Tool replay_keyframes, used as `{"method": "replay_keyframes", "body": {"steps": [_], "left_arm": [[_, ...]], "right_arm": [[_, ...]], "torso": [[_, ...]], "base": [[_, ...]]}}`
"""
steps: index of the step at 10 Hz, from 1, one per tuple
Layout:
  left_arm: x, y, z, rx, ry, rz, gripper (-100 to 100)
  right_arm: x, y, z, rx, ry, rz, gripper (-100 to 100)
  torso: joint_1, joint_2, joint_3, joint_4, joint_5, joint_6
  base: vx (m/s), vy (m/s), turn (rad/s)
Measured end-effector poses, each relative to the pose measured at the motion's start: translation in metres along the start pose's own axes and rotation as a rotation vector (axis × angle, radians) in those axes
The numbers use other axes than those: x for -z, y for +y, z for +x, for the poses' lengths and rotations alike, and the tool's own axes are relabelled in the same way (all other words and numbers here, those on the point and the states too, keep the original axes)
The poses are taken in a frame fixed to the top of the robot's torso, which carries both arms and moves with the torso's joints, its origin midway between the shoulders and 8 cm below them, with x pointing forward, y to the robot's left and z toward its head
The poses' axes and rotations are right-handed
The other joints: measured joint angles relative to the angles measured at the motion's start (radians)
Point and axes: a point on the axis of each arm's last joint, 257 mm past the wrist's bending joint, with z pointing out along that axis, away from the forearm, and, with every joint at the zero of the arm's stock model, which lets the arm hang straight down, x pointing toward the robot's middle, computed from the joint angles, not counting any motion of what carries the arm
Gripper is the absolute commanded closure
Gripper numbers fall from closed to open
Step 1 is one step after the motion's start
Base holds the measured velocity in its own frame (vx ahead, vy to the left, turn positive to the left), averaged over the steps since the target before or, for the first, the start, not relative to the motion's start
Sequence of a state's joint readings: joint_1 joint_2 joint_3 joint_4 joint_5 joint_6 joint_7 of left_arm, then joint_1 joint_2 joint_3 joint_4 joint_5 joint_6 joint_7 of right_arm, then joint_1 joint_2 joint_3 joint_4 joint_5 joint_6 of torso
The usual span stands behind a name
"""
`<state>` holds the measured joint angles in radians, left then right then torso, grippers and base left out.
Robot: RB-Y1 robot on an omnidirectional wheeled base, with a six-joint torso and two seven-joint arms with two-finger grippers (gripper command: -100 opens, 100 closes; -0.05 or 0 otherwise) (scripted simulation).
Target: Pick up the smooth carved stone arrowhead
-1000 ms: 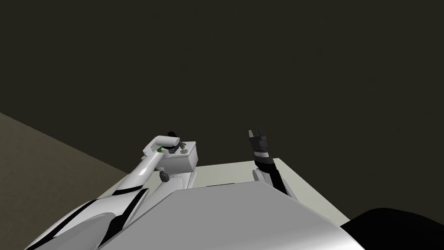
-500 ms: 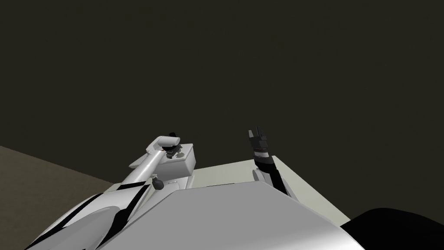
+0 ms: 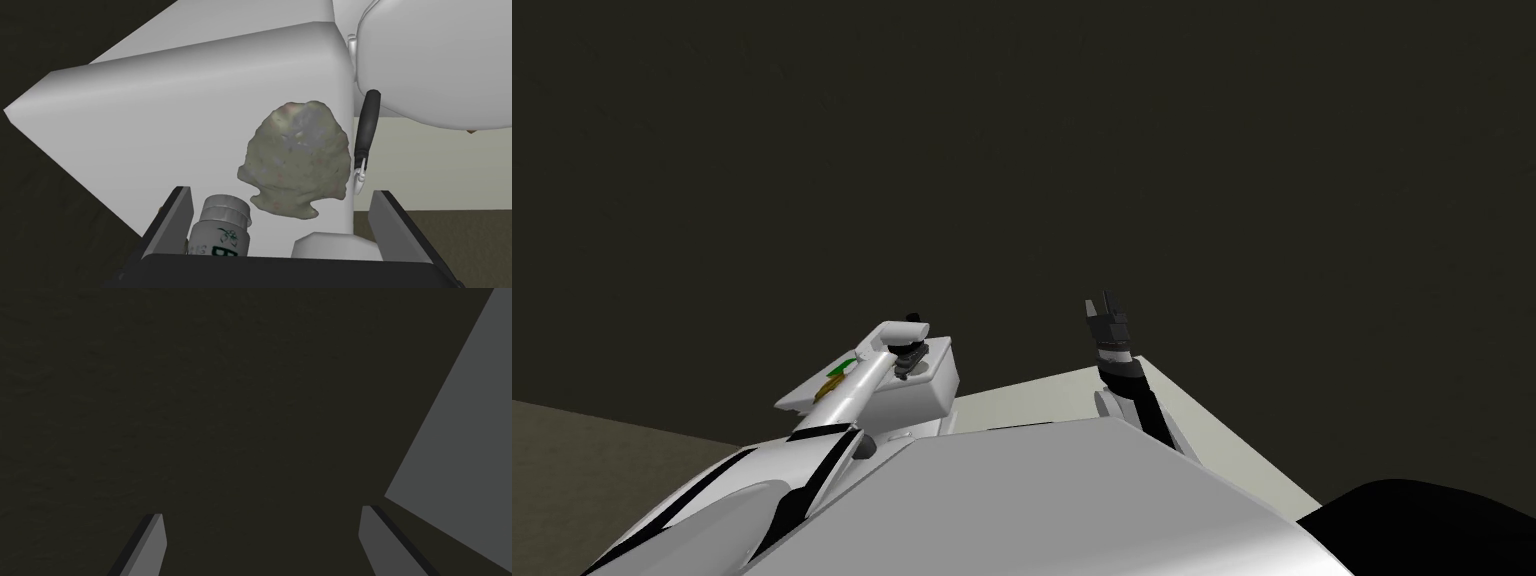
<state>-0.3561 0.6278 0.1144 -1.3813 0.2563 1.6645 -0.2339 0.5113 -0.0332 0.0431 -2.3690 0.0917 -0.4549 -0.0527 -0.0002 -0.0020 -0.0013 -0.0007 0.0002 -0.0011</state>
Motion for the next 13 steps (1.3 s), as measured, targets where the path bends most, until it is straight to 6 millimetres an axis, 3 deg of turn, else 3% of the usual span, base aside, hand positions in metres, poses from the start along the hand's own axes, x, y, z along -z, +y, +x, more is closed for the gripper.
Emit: {"method": "replay_keyframes", "body": {"steps": [4, 5, 9, 10, 11, 13], "left_arm": [[-0.017, 0.003, 0.004, 0.003, 0.0, 0.001, -100], [-0.018, 0.002, 0.004, 0.003, -0.001, 0.003, 100], [-0.018, 0.002, 0.004, 0.004, -0.001, 0.003, 100], [-0.018, 0.002, 0.004, 0.004, -0.001, 0.003, 0], [-0.018, 0.002, 0.004, 0.004, -0.001, 0.003, 100], [-0.008, 0.0, 0.002, 0.002, -0.001, 0.003, 100]], "right_arm": [[0.0, 0.0, 0.0, 0.0, 0.0, 0.0, 0], [0.0, 0.0, 0.0, 0.0, 0.0, 0.0, 0], [0.0, 0.0, 0.0, 0.0, 0.0, 0.0, 0], [0.0, 0.0, 0.0, 0.0, 0.0, 0.0, 0], [0.0, 0.0, 0.0, 0.0, 0.0, 0.0, 0], [0.0, 0.0, 0.0, 0.0, 0.0, 0.0, 0]], "torso": [[0.001, 0.002, 0.001, 0.0, 0.0, 0.0], [0.0, 0.002, 0.001, 0.001, 0.0, 0.0], [0.0, 0.001, 0.0, 0.0, 0.0, 0.0], [0.0, 0.001, 0.0, 0.0, 0.0, 0.0], [0.0, 0.001, 0.0, 0.0, 0.0, 0.0], [-0.002, 0.001, 0.001, 0.0, -0.001, 0.001]], "base": [[0.001, 0.021, -0.007], [-0.002, 0.002, 0.012], [0.0, 0.0, 0.0], [0.0, 0.0, 0.0], [-0.005, -0.02, 0.011], [-0.003, -0.029, 0.009]]}}
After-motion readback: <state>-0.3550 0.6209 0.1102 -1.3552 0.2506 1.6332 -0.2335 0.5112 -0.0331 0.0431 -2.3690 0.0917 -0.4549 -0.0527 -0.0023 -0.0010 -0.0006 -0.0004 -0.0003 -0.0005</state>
